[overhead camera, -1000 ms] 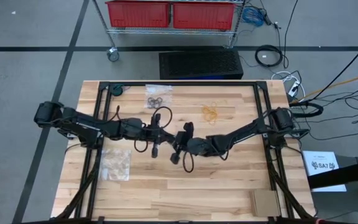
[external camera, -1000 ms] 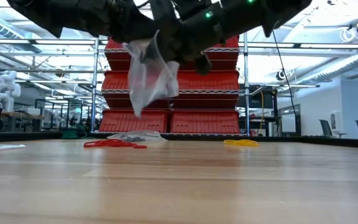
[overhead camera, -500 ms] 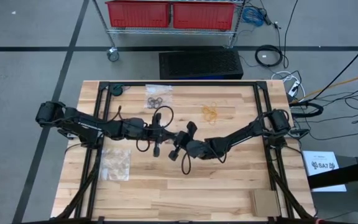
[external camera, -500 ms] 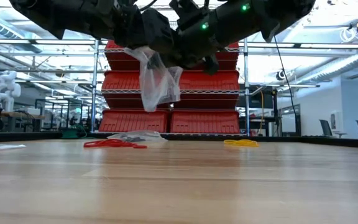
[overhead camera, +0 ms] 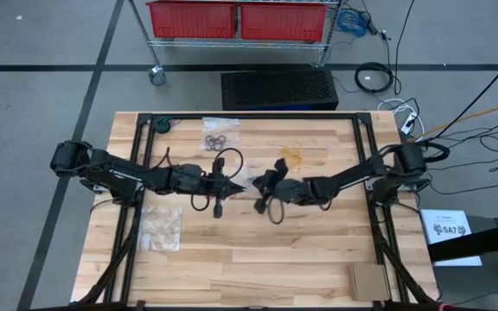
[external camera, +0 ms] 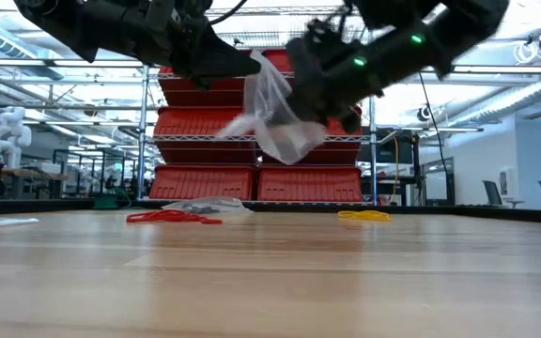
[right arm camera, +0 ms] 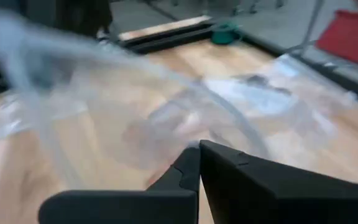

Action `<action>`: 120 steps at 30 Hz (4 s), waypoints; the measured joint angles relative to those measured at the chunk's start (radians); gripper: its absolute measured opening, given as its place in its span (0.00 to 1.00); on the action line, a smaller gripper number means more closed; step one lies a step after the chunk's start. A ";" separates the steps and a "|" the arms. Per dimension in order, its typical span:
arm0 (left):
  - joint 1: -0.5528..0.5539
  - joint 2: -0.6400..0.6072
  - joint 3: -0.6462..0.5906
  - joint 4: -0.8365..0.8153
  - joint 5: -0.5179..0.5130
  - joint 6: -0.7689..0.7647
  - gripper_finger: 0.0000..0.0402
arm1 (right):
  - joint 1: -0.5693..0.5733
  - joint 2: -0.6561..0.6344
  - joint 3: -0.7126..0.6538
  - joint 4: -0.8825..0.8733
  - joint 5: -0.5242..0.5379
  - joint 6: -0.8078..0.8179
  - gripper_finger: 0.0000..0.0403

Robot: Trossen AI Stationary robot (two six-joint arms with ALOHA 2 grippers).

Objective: Sort rubber bands
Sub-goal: Open the bottom right transparent zip bag, then put the yellow rubber band into the bottom right transparent zip bag

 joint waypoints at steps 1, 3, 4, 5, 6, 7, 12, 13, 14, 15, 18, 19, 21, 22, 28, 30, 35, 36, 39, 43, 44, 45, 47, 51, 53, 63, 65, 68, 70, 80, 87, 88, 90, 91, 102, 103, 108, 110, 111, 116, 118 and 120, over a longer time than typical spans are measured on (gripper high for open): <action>0.000 0.000 0.000 0.001 0.000 0.000 0.00 | -0.002 -0.011 -0.022 0.016 -0.032 -0.006 0.00; -0.001 0.000 0.000 0.007 0.002 0.000 0.00 | 0.000 -0.030 -0.044 0.017 -0.106 -0.022 0.00; -0.001 0.000 0.000 0.009 0.002 0.000 0.00 | 0.003 -0.034 -0.044 0.013 -0.133 -0.025 0.00; -0.001 0.000 0.000 0.010 0.002 0.001 0.00 | 0.006 -0.036 -0.041 0.011 -0.150 -0.029 0.00; -0.001 0.000 0.000 0.012 0.003 0.001 0.00 | 0.011 -0.036 -0.033 0.000 -0.159 -0.035 0.00; -0.001 0.000 0.000 0.011 0.003 0.001 0.00 | 0.014 -0.036 -0.022 -0.015 -0.165 -0.041 0.00; -0.001 -0.001 0.000 -0.002 0.003 0.004 0.00 | 0.020 -0.036 0.061 -0.163 -0.171 -0.044 0.05; -0.001 -0.001 0.000 -0.009 0.003 0.004 0.00 | 0.020 -0.036 0.082 -0.199 -0.171 -0.044 0.08; -0.001 -0.001 0.000 -0.014 0.003 0.004 0.00 | 0.019 -0.036 0.103 -0.230 -0.170 -0.044 0.12; -0.001 -0.001 0.000 -0.014 0.003 0.003 0.00 | 0.018 -0.036 0.123 -0.250 -0.170 -0.044 0.16; -0.001 -0.001 0.000 -0.013 0.003 0.004 0.00 | 0.019 -0.036 0.162 -0.259 -0.170 -0.045 0.29; -0.001 -0.001 0.000 -0.013 0.003 0.004 0.00 | 0.018 -0.036 0.170 -0.259 -0.170 -0.045 0.34; -0.001 -0.002 0.000 -0.008 0.003 0.003 0.00 | 0.012 -0.036 0.182 -0.265 -0.169 -0.044 0.43; -0.001 -0.002 0.000 -0.007 0.003 0.003 0.00 | 0.008 -0.036 0.183 -0.268 -0.170 -0.039 0.47; -0.001 -0.002 0.000 -0.019 0.002 0.003 0.00 | -0.017 -0.036 0.183 -0.441 -0.305 0.078 0.59; -0.001 -0.001 0.000 -0.020 0.003 0.003 0.00 | -0.015 -0.037 0.184 -0.456 -0.356 0.101 0.59; -0.001 -0.002 0.000 -0.008 0.005 0.003 0.00 | -0.001 -0.080 0.184 -0.489 -0.371 0.094 0.60; -0.001 -0.002 0.000 -0.007 0.005 0.003 0.00 | 0.000 -0.096 0.183 -0.500 -0.370 0.091 0.60; -0.001 -0.002 0.000 -0.008 0.005 0.003 0.00 | -0.001 -0.151 0.183 -0.510 -0.368 0.073 0.60; -0.001 -0.002 0.000 -0.010 0.004 0.002 0.00 | -0.007 -0.216 0.183 -0.522 -0.368 0.043 0.60; -0.001 -0.002 0.000 -0.012 0.004 0.001 0.00 | -0.008 -0.232 0.183 -0.535 -0.368 0.040 0.60; -0.001 -0.002 0.000 -0.014 0.004 0.000 0.00 | -0.010 -0.248 0.183 -0.549 -0.367 0.037 0.60; -0.001 -0.002 0.001 -0.023 0.004 0.001 0.00 | -0.014 -0.285 0.183 -0.579 -0.365 0.022 0.60; 0.002 -0.002 0.001 -0.042 0.002 0.005 0.00 | -0.013 -0.372 0.183 -0.676 -0.289 -0.003 0.60; 0.002 -0.002 0.001 -0.046 0.001 0.006 0.00 | -0.013 -0.420 0.183 -0.729 -0.238 -0.012 0.60; 0.002 -0.008 0.001 -0.076 0.001 0.033 0.00 | -0.175 -0.432 0.124 -1.145 0.038 0.182 0.57; 0.002 -0.017 0.001 -0.081 0.001 0.032 0.00 | -0.239 -0.412 0.082 -1.139 0.008 0.221 0.54; 0.002 -0.026 0.001 -0.099 0.001 0.032 0.00 | -0.335 -0.383 0.023 -1.112 -0.050 0.292 0.51; 0.002 -0.027 0.001 -0.099 0.001 0.032 0.00 | -0.386 -0.363 -0.012 -1.083 -0.076 0.325 0.49; 0.002 -0.027 0.001 -0.116 0.001 0.032 0.00 | -0.504 -0.208 -0.063 -0.898 -0.182 0.320 0.42; 0.002 -0.027 0.001 -0.119 0.001 0.032 0.00 | -0.513 -0.136 -0.063 -0.877 -0.196 0.322 0.36; 0.002 -0.027 0.001 -0.119 0.001 0.032 0.00 | -0.513 -0.134 -0.063 -0.877 -0.196 0.321 0.35; 0.002 -0.027 0.001 -0.119 0.001 0.032 0.00 | -0.513 -0.130 -0.063 -0.877 -0.196 0.315 0.32; 0.002 -0.027 0.001 -0.119 0.001 0.032 0.00 | -0.513 -0.130 -0.063 -0.878 -0.196 0.308 0.31; 0.002 -0.027 0.001 -0.119 0.001 0.031 0.00 | -0.513 -0.124 -0.063 -0.858 -0.196 0.234 0.01; 0.002 -0.027 0.001 -0.119 0.001 0.031 0.00 | -0.513 -0.125 -0.063 -0.857 -0.196 0.231 0.01; 0.002 -0.027 0.001 -0.120 0.001 0.032 0.00 | -0.503 -0.158 -0.063 -0.854 -0.187 0.219 0.00; 0.002 -0.027 0.001 -0.120 0.001 0.032 0.00 | -0.495 -0.180 -0.063 -0.857 -0.184 0.218 0.00; 0.002 -0.027 0.001 -0.120 0.001 0.032 0.00 | -0.492 -0.193 -0.063 -0.856 -0.184 0.218 0.00; 0.002 -0.027 0.001 -0.120 0.001 0.032 0.00 | -0.491 -0.217 -0.062 -0.869 -0.195 0.238 0.03; 0.002 -0.027 0.001 -0.120 0.001 0.031 0.00 | -0.499 -0.207 -0.062 -0.879 -0.197 0.249 0.06; 0.002 -0.027 0.001 -0.120 0.001 0.031 0.00 | -0.508 -0.193 -0.062 -0.890 -0.200 0.250 0.10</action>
